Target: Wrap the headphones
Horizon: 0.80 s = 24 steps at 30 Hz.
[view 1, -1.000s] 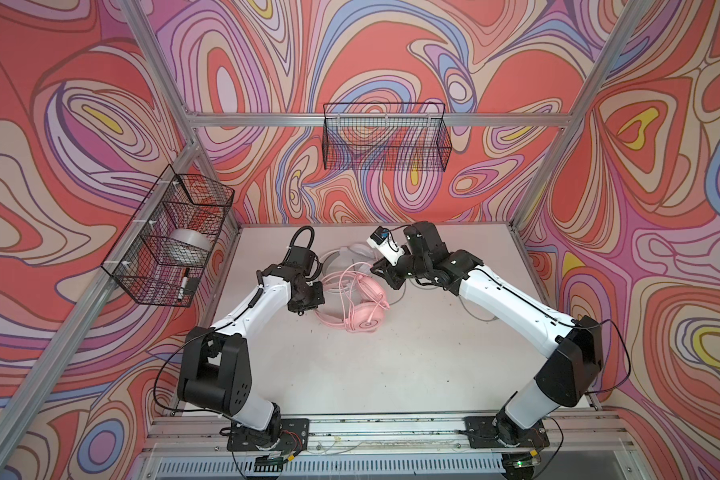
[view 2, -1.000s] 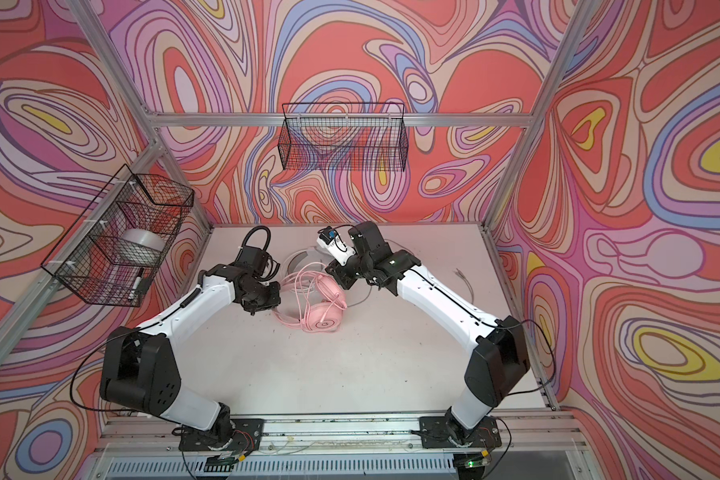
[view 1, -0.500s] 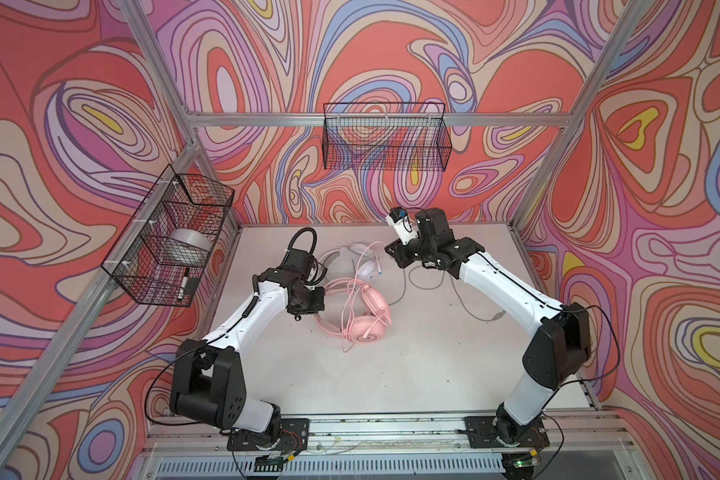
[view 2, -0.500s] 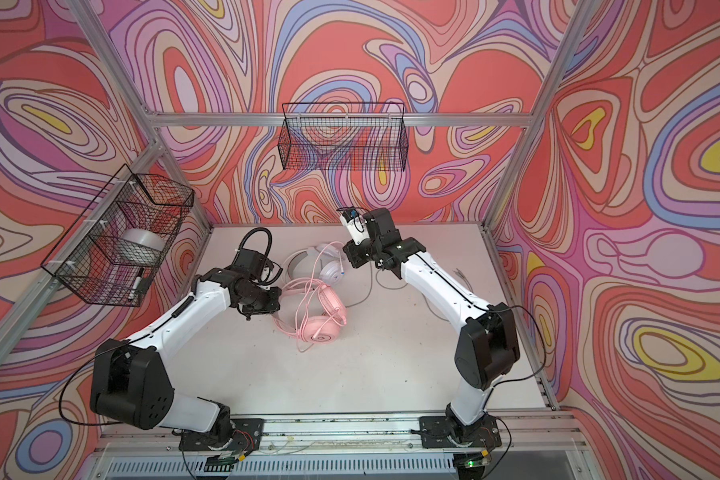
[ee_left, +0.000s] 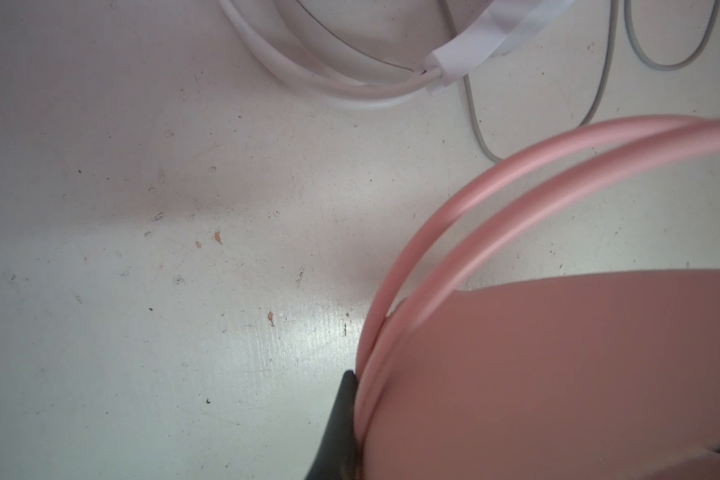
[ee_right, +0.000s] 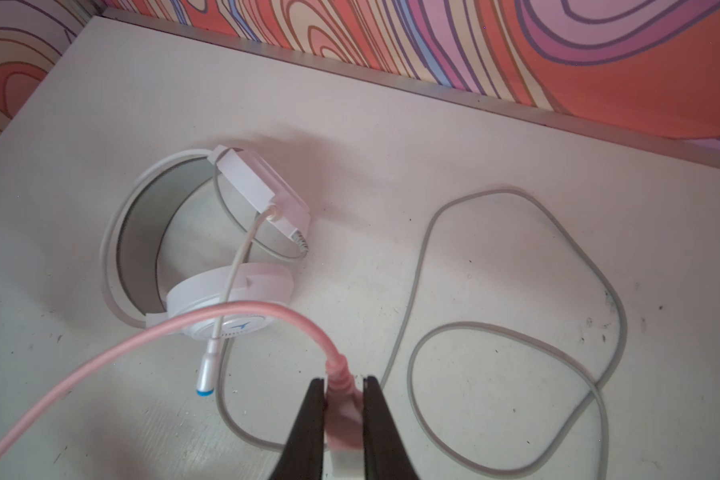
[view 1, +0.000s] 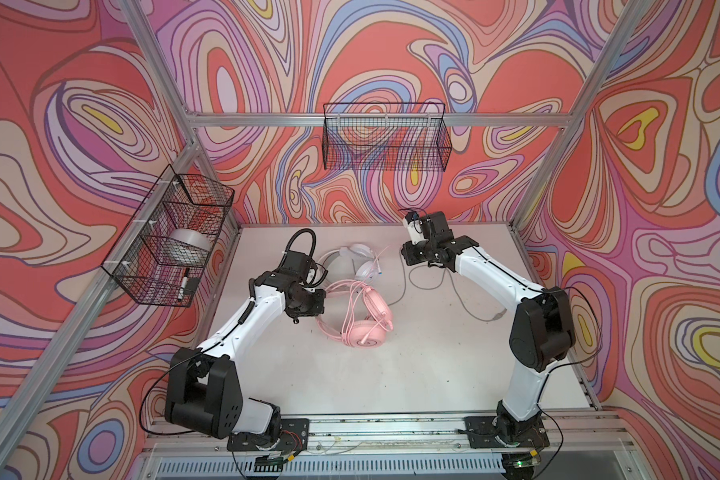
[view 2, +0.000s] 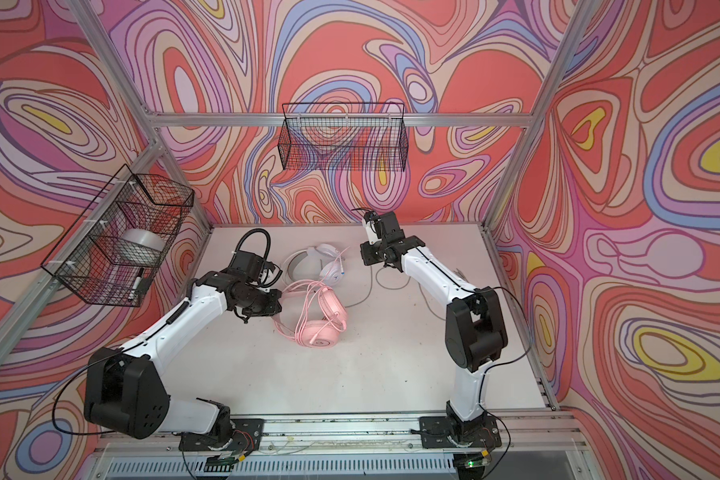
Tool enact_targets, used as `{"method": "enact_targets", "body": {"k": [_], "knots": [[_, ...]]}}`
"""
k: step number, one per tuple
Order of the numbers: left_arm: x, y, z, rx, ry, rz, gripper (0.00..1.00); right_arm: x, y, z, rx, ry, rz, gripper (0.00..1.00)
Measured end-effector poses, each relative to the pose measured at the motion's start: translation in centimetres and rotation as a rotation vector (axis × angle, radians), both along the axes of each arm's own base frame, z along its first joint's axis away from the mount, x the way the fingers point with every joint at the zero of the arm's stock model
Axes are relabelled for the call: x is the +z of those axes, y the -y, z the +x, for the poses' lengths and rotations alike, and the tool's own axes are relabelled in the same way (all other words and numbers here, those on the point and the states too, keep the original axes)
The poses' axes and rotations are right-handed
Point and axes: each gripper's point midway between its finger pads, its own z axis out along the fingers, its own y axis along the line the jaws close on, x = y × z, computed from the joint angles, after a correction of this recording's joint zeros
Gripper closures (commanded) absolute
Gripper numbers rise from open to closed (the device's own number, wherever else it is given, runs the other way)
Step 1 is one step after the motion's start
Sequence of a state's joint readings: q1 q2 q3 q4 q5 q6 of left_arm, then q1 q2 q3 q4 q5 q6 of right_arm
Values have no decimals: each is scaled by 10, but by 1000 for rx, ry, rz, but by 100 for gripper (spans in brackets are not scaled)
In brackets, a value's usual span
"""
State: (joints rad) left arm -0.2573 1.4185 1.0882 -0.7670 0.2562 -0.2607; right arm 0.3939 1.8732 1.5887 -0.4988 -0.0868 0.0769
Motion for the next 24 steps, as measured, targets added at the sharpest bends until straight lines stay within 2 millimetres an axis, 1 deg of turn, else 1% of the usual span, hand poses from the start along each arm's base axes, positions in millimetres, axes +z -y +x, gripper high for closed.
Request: {"method": "enact_targets", "body": {"k": [5, 8, 13, 17, 21, 24], "knots": [[6, 3, -2, -12, 13, -25, 100, -13, 20, 5, -67, -28, -26, 100], [10, 7, -2, -20, 25, -48, 100, -24, 26, 1, -80, -49, -43, 100], [12, 12, -2, -28, 32, -80, 100, -52, 33, -12, -86, -109, -79, 100], [15, 15, -1, -29, 34, -104, 100, -70, 45, -22, -111, -149, -128, 100], [21, 10, 0, -3, 45, -132, 100, -88, 56, -32, -130, -189, -171, 100], [26, 7, 3, 25, 59, -153, 100, -104, 61, -46, -129, -232, -192, 100]]}}
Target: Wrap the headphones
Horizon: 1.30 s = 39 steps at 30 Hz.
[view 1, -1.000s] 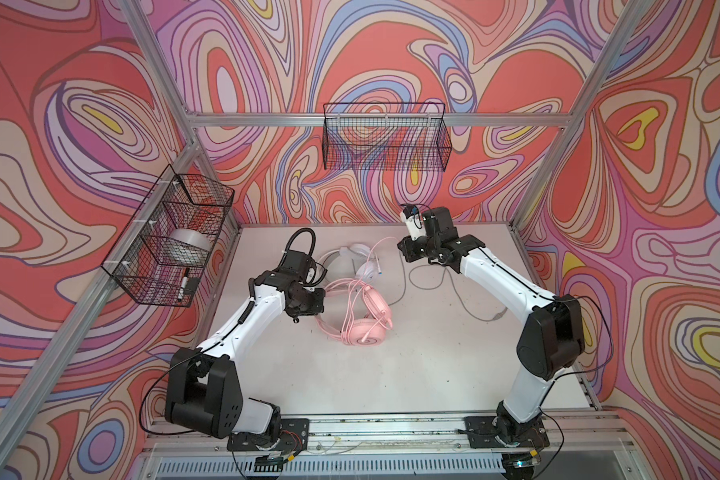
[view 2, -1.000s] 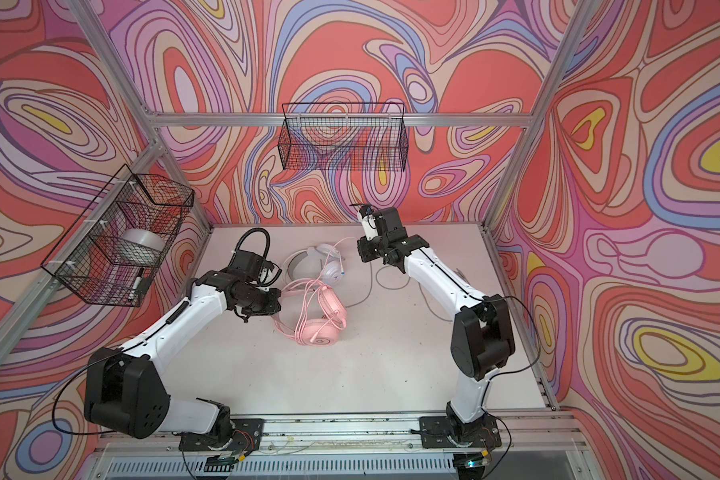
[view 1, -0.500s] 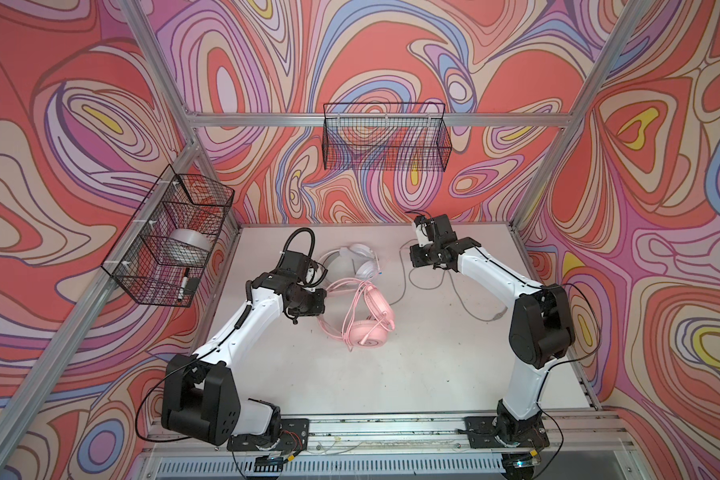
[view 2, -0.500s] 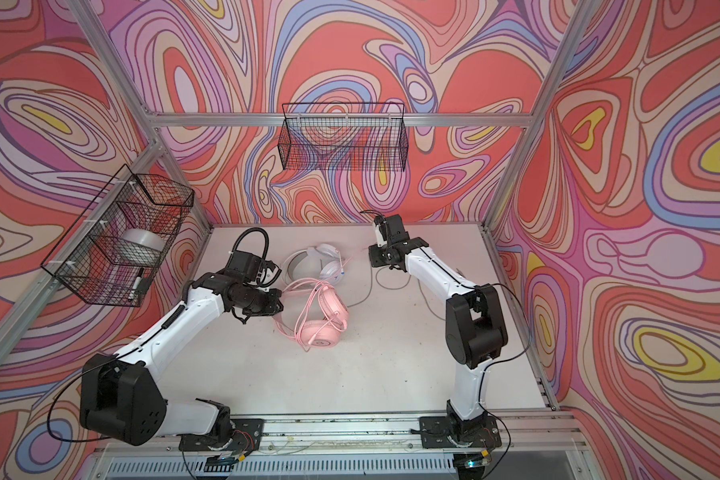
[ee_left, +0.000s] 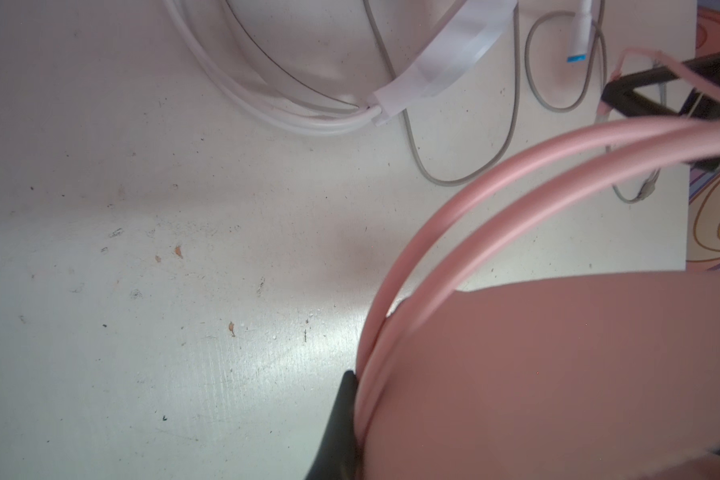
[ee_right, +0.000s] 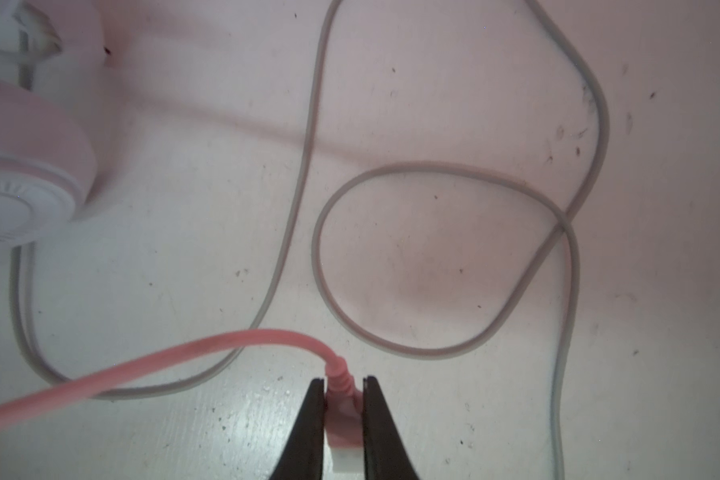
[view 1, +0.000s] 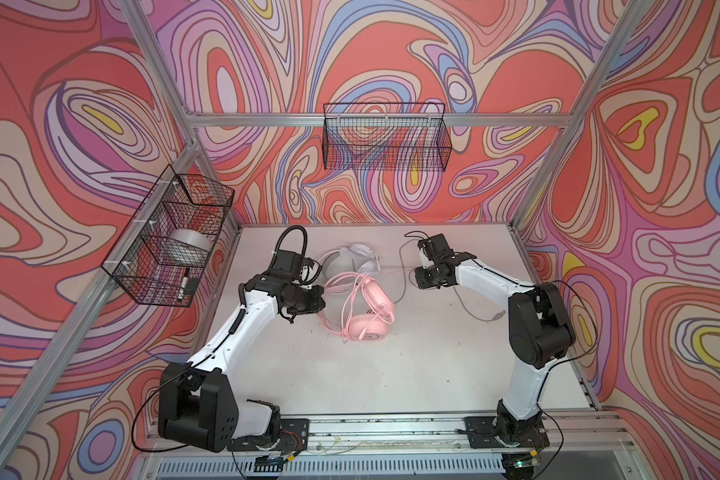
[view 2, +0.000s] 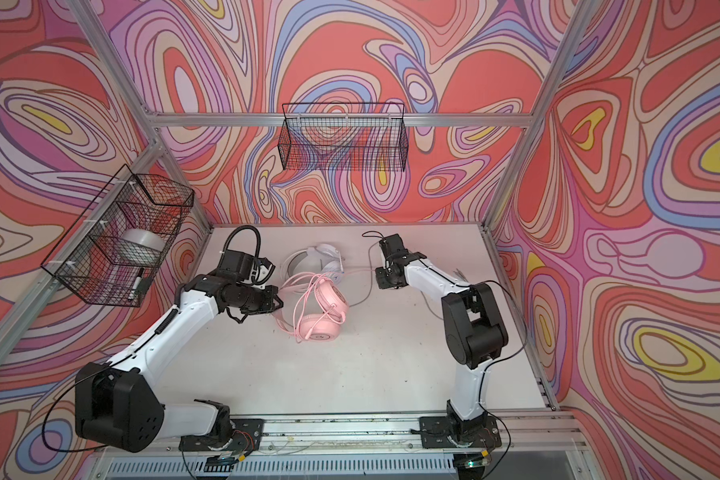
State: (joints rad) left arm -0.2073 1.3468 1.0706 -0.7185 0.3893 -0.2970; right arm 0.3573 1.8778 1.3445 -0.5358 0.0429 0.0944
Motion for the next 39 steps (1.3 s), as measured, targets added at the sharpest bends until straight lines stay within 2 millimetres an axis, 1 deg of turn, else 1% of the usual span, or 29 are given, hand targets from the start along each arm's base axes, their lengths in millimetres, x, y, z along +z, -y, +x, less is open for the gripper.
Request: {"method": "enact_targets", "body": {"k": [3, 6, 10, 14, 18, 21, 24, 31, 39], "knots": [[3, -1, 3, 26, 5, -16, 100, -11, 5, -14, 1, -36, -9, 100], [4, -2, 6, 56, 2, -29, 100, -14, 8, -27, 8, -51, -7, 100], [2, -7, 13, 116, -13, -51, 100, -9, 10, -41, 24, -46, 9, 100], [-2, -8, 20, 176, -26, -97, 100, -1, 8, -50, 49, -35, 33, 100], [-2, -3, 26, 211, -35, -147, 100, -5, 5, -59, 73, -48, 51, 100], [-1, -1, 32, 238, -35, -175, 100, -12, 2, -70, 100, -68, 58, 100], [2, -2, 36, 272, -35, -196, 100, -14, -4, -81, 132, -75, 62, 100], [3, -7, 41, 359, -46, -215, 100, -4, -23, -97, 226, -37, 75, 100], [0, -17, 44, 445, -58, -203, 100, 2, -38, -119, 337, -12, 88, 100]]}}
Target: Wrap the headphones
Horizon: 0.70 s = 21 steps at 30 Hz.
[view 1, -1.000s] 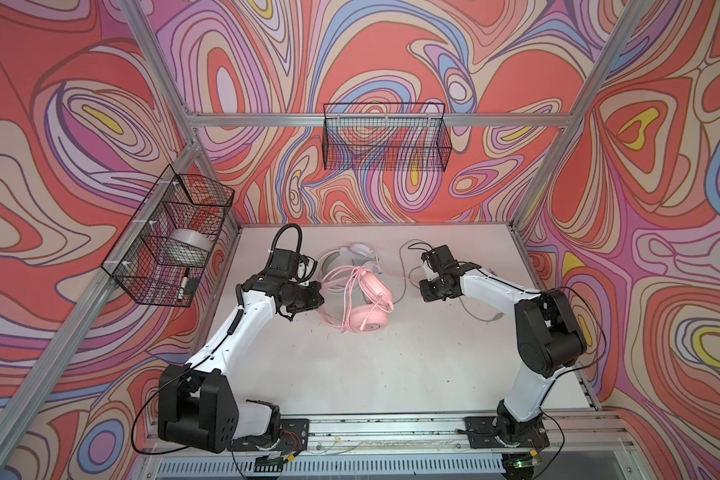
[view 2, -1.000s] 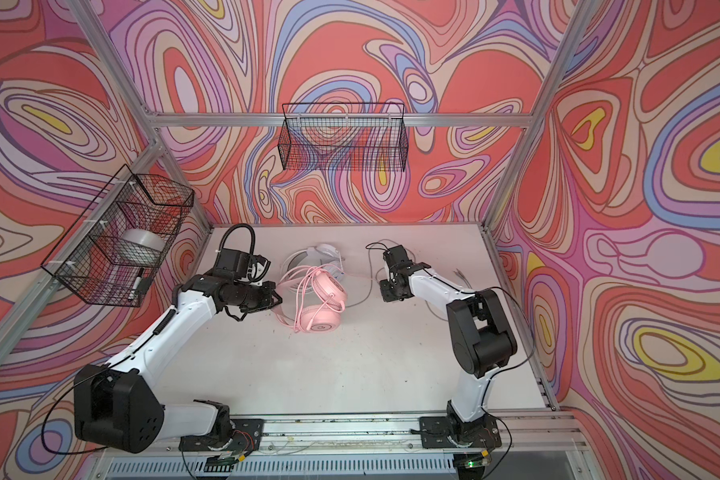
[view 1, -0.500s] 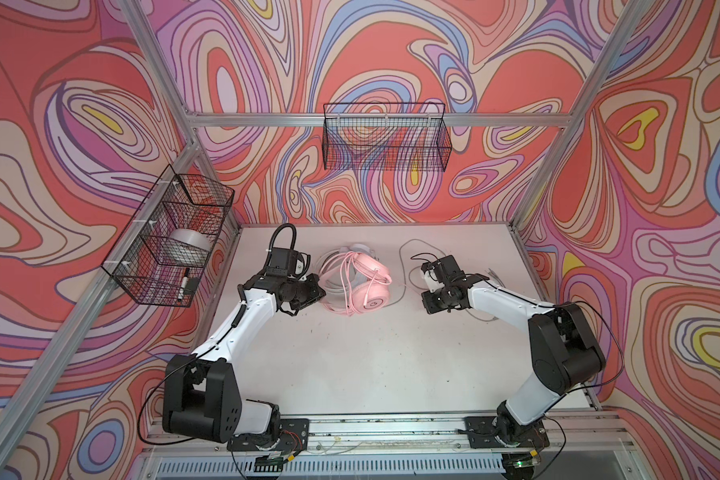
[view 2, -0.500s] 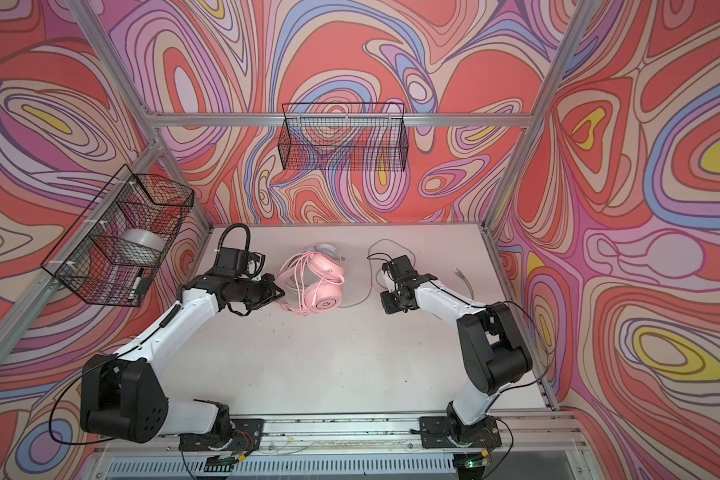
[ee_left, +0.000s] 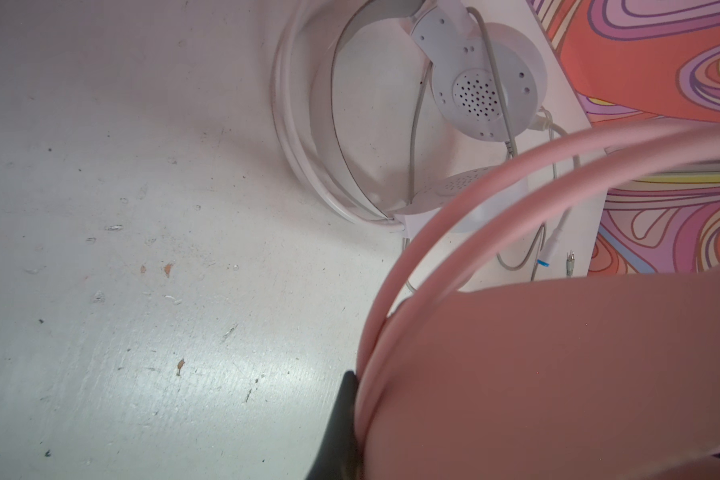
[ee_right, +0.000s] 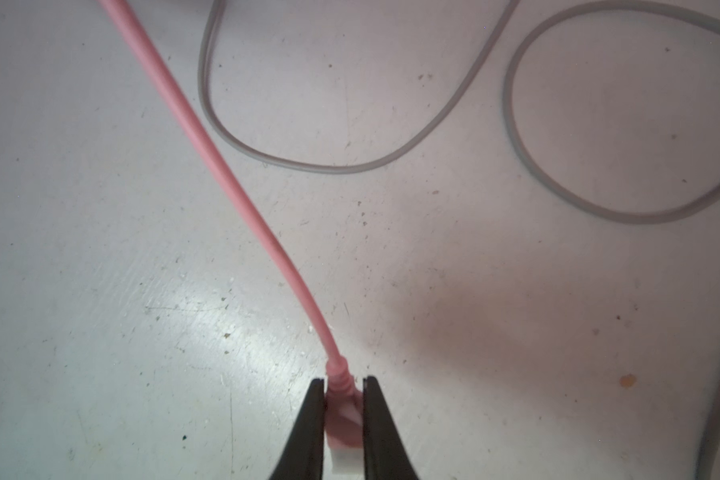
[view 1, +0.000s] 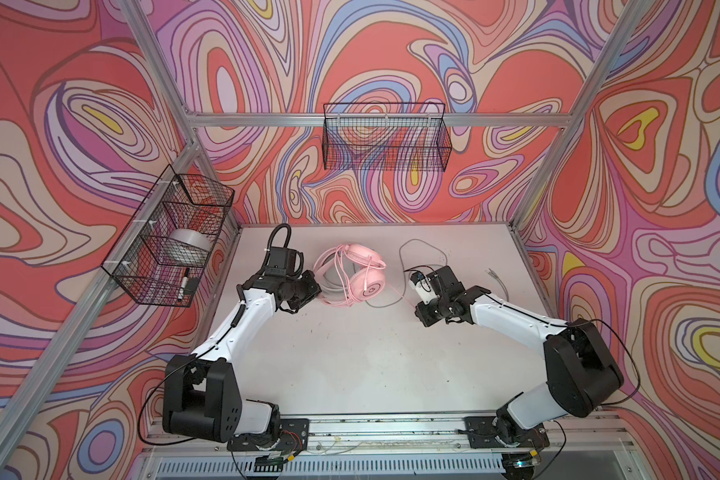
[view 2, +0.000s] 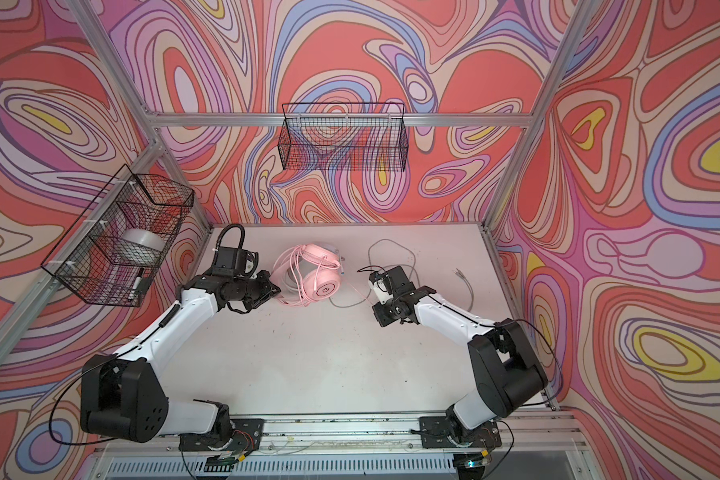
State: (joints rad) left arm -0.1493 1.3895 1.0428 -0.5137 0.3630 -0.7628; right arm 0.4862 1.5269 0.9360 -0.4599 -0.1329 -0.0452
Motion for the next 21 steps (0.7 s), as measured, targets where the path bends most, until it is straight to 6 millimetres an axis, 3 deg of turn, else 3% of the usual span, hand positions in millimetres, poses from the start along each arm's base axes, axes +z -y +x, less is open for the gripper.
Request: {"method": "enact_targets", "body": {"k": [21], "knots": [[-15, -11, 1, 101, -81, 41, 100, 14, -61, -55, 398, 73, -17, 100]]}}
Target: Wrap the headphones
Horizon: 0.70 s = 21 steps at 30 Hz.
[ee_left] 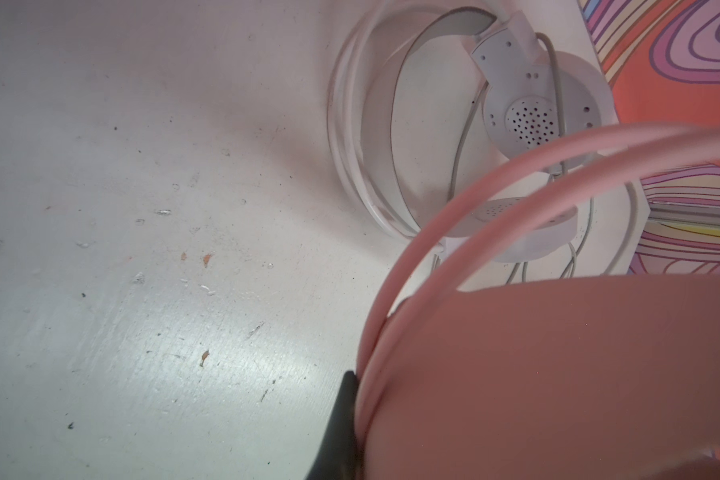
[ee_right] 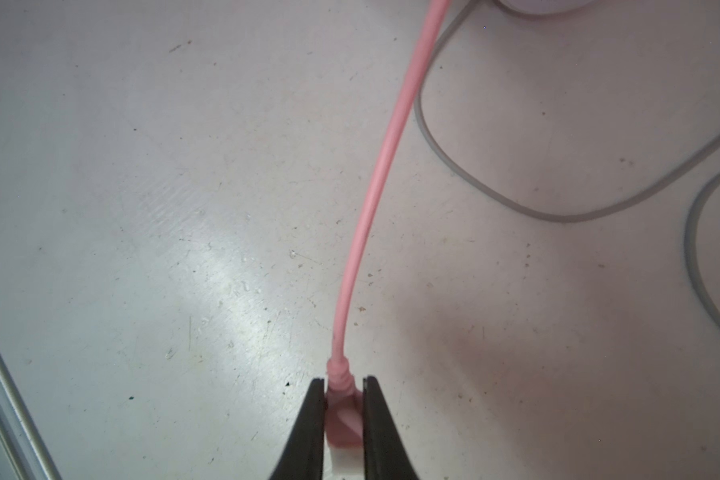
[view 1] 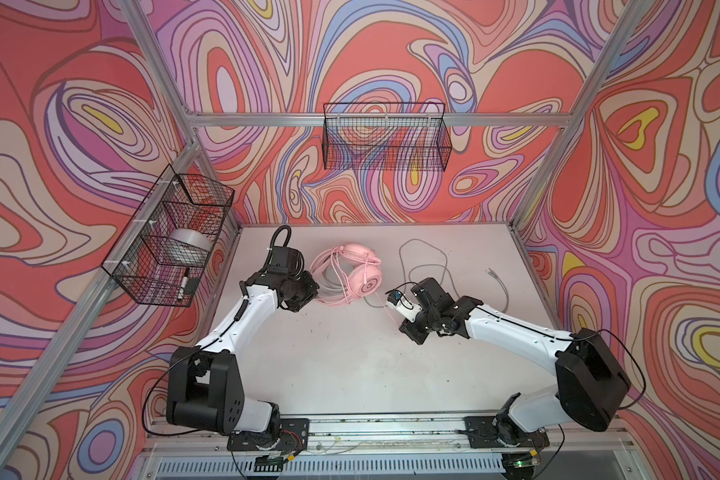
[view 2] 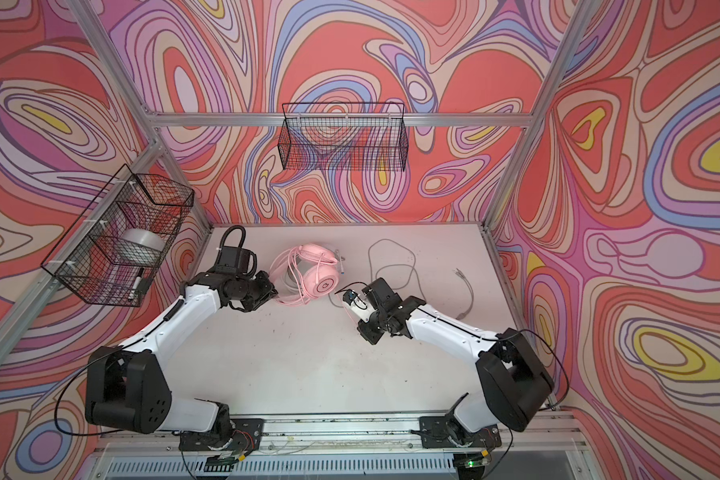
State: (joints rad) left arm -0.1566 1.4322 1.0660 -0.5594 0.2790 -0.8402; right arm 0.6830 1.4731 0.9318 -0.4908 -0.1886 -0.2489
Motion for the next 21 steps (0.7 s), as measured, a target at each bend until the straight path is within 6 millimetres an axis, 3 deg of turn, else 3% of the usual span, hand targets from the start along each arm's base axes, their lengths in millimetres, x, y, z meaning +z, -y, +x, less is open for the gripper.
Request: {"method": "enact_targets", "body": {"k": [8, 14, 21], "knots": [[0, 0, 3, 6, -13, 68, 100, 9, -28, -20, 165, 39, -9, 100], [-6, 0, 4, 7, -55, 126, 100, 8, -39, -36, 255, 43, -18, 100], [-6, 16, 12, -48, -65, 214, 100, 26, -48, -35, 333, 92, -16, 100]]}}
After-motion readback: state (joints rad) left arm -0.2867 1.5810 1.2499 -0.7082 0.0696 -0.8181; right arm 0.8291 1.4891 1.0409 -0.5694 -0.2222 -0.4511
